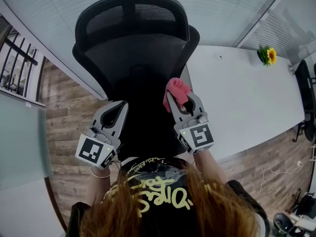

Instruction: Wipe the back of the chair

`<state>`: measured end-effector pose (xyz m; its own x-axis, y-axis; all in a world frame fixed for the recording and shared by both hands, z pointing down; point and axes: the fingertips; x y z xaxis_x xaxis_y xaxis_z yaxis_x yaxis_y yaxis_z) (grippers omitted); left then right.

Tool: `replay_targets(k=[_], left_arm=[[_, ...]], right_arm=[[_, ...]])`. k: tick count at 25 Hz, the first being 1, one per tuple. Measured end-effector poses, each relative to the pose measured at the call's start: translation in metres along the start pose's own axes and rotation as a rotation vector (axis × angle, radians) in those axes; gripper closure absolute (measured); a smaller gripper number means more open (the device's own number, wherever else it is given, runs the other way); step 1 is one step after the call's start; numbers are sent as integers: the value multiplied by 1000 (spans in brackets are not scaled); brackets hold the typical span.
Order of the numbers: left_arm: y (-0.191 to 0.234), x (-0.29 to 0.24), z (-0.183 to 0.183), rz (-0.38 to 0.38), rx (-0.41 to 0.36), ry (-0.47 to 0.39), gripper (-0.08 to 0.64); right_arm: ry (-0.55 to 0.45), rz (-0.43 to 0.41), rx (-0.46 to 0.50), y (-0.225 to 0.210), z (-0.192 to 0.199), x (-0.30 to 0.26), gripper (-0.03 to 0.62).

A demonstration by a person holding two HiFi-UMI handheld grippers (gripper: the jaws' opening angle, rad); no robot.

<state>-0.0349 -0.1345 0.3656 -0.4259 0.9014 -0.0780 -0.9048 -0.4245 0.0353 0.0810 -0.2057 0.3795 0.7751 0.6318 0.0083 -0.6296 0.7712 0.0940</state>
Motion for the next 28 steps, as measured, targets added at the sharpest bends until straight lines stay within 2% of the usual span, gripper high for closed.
replay_targets(k=[5,28], left_arm=[[-1,1,-1,-7,-1,-2,566],[5,10,0,-24,-1,-4,566]], right_arm=[[4,-26,40,8,-1,0,526],[-3,-39,45,16,-3,-7,526]])
Point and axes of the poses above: the fingertips, and each gripper's own axes: x backward along the fingers, y to its left, z out of its underside, and after that the axes turned 2 degrees about x, right-handed
